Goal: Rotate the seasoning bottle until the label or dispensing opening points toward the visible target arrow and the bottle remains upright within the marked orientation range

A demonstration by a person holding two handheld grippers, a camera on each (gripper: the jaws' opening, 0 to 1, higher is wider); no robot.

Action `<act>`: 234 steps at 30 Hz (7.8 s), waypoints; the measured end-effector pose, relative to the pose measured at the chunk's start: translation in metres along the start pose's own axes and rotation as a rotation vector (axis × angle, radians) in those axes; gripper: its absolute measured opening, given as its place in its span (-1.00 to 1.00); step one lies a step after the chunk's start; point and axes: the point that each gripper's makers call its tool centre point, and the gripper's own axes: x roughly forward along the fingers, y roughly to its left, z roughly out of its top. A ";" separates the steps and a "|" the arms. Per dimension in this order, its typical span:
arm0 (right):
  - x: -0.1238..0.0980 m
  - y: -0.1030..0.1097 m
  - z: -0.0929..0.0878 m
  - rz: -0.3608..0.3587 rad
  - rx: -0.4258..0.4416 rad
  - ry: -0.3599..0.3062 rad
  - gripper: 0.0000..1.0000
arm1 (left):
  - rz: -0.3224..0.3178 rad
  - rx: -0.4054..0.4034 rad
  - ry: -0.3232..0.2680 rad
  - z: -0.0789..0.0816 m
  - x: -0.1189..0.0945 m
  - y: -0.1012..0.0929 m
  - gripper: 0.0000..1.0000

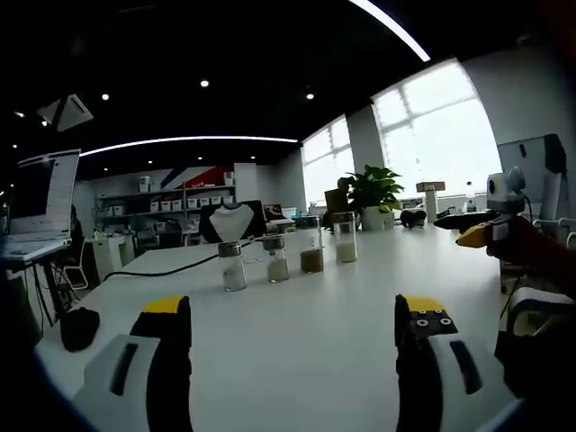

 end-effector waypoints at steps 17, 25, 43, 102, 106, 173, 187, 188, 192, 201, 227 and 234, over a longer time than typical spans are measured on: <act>0.004 0.009 0.001 0.026 -0.021 0.005 0.99 | 0.018 0.012 0.014 0.006 0.035 0.019 0.93; 0.003 0.010 -0.005 0.030 -0.032 0.022 0.99 | 0.031 0.008 0.028 0.005 0.048 0.032 0.77; 0.003 0.018 -0.011 0.056 -0.010 0.029 0.99 | 0.042 -0.035 0.033 0.005 0.090 0.054 0.44; 0.005 0.021 -0.014 0.094 0.000 0.024 0.99 | 0.107 0.010 0.148 -0.013 0.214 0.117 -0.12; 0.005 0.021 -0.014 0.096 0.000 0.026 0.99 | 0.111 -0.009 0.141 -0.016 0.219 0.120 -0.18; 0.038 0.032 -0.009 0.207 -0.020 -0.018 0.43 | -0.472 -0.058 -0.013 0.052 0.158 -0.044 -0.36; 0.053 0.046 0.005 0.280 -0.045 -0.046 -0.18 | -0.651 -0.083 -0.036 0.058 0.136 -0.089 -0.36; 0.056 0.042 0.006 0.243 -0.030 -0.043 -0.19 | -0.663 -0.087 -0.035 0.058 0.134 -0.092 -0.36; 0.060 0.043 -0.003 0.230 -0.089 0.010 0.11 | -0.702 -0.079 -0.043 0.060 0.125 -0.103 -0.36; 0.060 0.059 0.010 0.305 -0.040 -0.071 0.02 | -0.843 -0.081 -0.070 0.068 0.102 -0.134 -0.36; 0.060 0.082 0.009 0.317 0.020 -0.034 -0.39 | -0.947 -0.082 -0.099 0.072 0.079 -0.161 -0.36; 0.062 0.076 0.007 0.197 0.023 -0.009 -0.40 | -0.795 -0.041 -0.098 0.070 0.080 -0.163 -0.36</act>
